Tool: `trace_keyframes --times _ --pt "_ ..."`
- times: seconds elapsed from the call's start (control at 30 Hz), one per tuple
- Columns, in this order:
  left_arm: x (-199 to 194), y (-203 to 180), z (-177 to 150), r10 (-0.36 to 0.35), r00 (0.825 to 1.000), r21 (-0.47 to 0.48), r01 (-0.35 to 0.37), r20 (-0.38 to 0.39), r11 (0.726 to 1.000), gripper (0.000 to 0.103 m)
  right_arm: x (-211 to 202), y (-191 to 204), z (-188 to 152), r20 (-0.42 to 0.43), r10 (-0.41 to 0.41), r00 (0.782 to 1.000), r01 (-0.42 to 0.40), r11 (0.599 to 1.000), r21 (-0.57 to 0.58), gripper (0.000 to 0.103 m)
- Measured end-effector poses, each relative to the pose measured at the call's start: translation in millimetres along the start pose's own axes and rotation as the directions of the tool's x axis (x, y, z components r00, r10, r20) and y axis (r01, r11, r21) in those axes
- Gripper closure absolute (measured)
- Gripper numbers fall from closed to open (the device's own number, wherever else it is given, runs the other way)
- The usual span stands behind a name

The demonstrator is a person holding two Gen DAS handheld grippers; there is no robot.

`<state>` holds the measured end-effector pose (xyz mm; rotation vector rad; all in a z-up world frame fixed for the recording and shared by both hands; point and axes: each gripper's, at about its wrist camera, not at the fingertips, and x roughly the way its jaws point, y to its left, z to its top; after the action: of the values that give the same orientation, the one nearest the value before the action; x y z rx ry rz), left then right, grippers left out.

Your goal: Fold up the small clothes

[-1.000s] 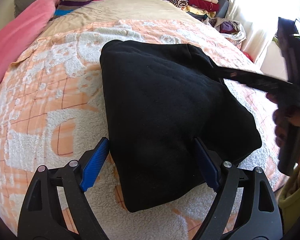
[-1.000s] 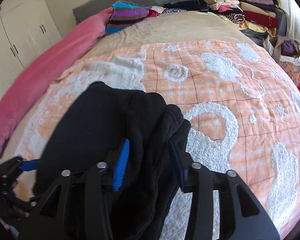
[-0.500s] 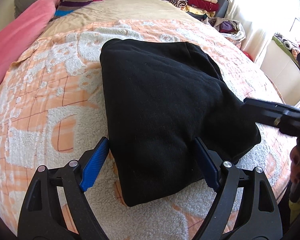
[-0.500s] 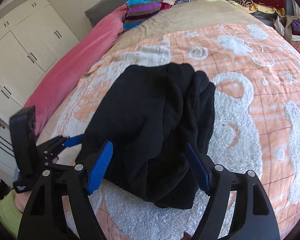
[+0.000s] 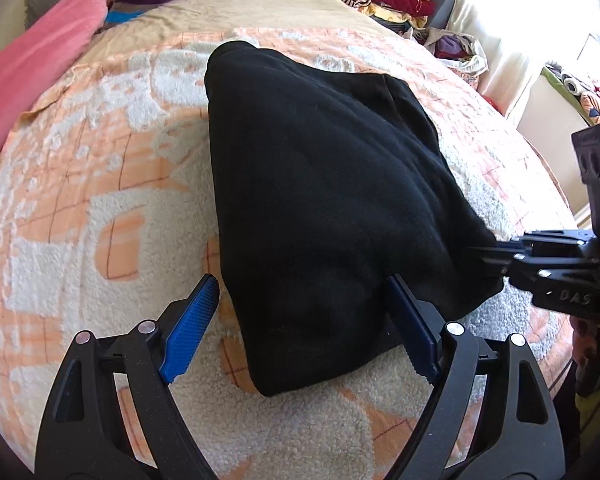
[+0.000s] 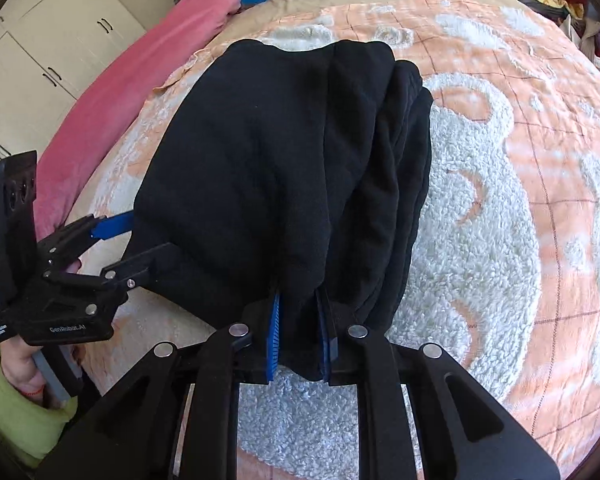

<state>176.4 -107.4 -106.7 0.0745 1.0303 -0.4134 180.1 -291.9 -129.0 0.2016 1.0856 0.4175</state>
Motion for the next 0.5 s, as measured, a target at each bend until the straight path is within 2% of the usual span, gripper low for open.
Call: trace_keyframes --times 0.1,0.13,0.27,0.3,0.5 --pt "-2 0 1 0.003 1.0 0.002 -0.003 0.008 1.0 0.026 -13 3 3 0.036 0.0 0.999 0.0 1.0 -0.015 0.066" --pt "-3 0 2 0.003 1.0 0.003 -0.003 0.012 1.0 0.026 -17 3 5 0.052 -0.005 0.999 0.006 1.0 -0.019 0.057" --pt "-9 0 4 0.006 1.0 0.004 -0.006 0.023 1.0 0.026 -33 0 11 0.129 -0.005 0.992 0.005 1.0 -0.002 0.045" --pt "-10 1 5 0.007 1.0 0.004 -0.007 0.027 1.0 0.026 -37 -2 12 0.149 -0.01 0.989 0.009 1.0 0.011 0.039" --pt "-17 4 9 0.019 0.999 -0.011 -0.018 0.048 1.0 0.023 -42 -10 19 0.208 -0.018 0.978 0.014 1.0 0.02 0.036"
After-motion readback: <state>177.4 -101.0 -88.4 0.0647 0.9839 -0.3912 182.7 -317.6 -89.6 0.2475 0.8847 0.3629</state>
